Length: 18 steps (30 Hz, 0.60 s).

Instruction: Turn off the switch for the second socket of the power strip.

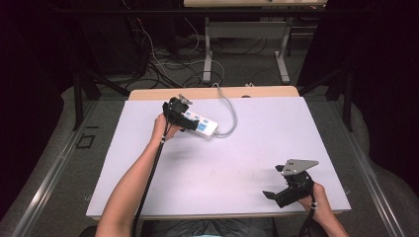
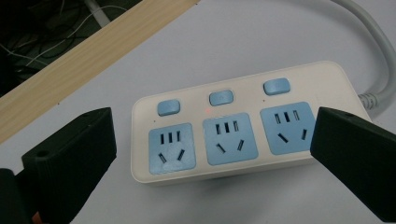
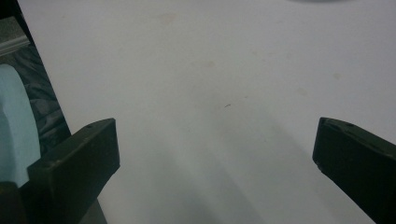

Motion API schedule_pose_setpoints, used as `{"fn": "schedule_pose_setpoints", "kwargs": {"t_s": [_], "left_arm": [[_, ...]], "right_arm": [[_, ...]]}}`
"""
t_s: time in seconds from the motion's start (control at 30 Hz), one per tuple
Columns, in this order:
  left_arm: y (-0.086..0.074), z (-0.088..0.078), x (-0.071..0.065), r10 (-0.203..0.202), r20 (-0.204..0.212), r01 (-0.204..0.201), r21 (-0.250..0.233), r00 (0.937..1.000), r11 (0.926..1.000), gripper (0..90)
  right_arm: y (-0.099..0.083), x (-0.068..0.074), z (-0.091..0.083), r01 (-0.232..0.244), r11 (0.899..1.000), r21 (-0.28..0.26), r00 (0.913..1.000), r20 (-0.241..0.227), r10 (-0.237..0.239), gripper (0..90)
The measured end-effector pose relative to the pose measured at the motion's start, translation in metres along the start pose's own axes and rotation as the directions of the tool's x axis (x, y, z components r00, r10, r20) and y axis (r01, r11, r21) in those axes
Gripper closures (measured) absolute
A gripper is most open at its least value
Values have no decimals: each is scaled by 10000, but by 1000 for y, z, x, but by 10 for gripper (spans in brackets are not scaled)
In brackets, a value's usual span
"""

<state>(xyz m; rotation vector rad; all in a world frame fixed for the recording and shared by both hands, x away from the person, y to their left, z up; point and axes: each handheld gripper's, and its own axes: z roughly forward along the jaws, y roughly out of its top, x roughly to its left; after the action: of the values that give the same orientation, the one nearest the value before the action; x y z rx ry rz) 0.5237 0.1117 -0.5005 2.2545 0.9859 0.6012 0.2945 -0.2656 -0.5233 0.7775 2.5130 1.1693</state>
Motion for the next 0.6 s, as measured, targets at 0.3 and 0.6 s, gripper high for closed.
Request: {"fn": "schedule_pose_setpoints", "kwargs": {"t_s": [0.3,0.6], "left_arm": [[4,10,6,-108,-350,107,-18,9993,9999,19],[9,21,3,-211,-302,212,42,9993,9998,89]], "right_arm": [[0,1,0,-113,9998,172,9999,-52,114,1],[0,0,1,-71,9999,144,10000,-55,72,1]]}}
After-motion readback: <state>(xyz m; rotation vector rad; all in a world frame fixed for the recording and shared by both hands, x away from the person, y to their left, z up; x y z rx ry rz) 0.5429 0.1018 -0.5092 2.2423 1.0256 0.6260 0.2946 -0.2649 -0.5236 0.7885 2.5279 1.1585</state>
